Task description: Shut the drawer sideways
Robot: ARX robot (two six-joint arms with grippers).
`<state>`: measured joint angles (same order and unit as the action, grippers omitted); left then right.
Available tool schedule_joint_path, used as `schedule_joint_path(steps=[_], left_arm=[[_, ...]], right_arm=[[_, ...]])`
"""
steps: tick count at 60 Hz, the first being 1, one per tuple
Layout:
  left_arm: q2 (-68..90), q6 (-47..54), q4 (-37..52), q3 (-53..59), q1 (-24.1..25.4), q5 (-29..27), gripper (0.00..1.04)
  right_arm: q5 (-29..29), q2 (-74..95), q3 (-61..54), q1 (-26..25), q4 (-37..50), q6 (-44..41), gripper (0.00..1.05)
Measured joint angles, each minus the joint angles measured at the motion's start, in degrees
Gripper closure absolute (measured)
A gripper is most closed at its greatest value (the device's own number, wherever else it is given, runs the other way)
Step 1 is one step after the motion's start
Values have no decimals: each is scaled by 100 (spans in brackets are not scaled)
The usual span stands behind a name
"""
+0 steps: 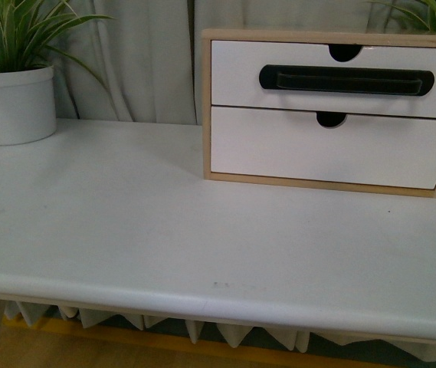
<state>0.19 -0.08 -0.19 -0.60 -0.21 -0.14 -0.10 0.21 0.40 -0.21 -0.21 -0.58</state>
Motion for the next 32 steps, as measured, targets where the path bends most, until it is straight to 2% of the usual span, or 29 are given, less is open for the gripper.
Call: schedule_joint_path(steps=[3, 32], left_arm=[[0, 0, 0, 0, 0, 0, 7], [0, 0, 0, 0, 0, 0, 6]], right_arm=[[0, 0, 0, 0, 0, -2, 10], [0, 0, 0, 0, 0, 0, 9]])
